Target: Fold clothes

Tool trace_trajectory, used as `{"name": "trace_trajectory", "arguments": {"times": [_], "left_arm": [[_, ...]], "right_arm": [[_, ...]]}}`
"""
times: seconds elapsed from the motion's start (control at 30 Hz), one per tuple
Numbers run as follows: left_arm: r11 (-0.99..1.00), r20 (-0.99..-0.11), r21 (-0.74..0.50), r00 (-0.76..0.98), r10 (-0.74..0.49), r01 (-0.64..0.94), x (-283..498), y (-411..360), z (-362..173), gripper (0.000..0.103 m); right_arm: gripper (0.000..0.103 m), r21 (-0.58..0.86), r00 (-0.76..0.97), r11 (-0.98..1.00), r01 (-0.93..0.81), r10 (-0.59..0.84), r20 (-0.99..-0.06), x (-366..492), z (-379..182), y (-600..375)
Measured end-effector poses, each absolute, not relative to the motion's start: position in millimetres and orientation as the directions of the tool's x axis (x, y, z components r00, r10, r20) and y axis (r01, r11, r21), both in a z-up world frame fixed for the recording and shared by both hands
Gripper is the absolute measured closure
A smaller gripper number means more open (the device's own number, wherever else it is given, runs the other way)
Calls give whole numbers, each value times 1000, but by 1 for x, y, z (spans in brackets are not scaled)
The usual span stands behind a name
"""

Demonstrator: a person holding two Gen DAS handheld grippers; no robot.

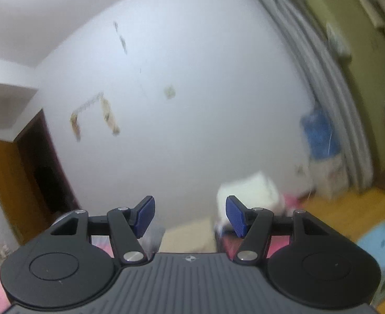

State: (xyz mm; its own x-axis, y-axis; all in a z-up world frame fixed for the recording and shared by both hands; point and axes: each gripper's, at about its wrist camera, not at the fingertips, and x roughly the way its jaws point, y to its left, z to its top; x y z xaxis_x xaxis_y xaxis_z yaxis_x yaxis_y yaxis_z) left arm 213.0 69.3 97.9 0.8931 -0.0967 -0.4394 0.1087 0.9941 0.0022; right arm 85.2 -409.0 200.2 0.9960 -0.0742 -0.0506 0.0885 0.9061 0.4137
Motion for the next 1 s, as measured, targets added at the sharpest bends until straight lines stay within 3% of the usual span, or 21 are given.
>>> {"name": "trace_trajectory", "arguments": {"times": [0.2, 0.27, 0.4, 0.5, 0.63, 0.8, 1.0], "left_arm": [[996, -431, 7, 899, -79, 90, 219, 89, 167, 31], [994, -458, 7, 884, -91, 106, 215, 93, 180, 31], [986, -550, -6, 823, -143, 167, 214, 91, 181, 30], [970, -617, -39, 757, -213, 240, 224, 82, 162, 28], [936, -687, -111, 654, -316, 335, 266, 56, 115, 26], [920, -740, -173, 570, -357, 351, 340, 8, 55, 27], [885, -783, -345, 423, -455, 313, 428, -30, -4, 26]], "right_arm": [[38, 366, 985, 917, 158, -172, 7, 81, 286, -435], [32, 345, 983, 923, 171, -185, 6, 76, 308, -440], [28, 295, 984, 939, 175, -163, -66, 64, 332, -446], [27, 278, 975, 945, 170, -120, -189, 67, 327, -444], [26, 258, 919, 947, 194, -83, -385, 89, 287, -437], [26, 260, 770, 927, 269, -45, -636, 157, 194, -427], [27, 374, 619, 859, 350, 88, -781, 276, 56, -457]]}}
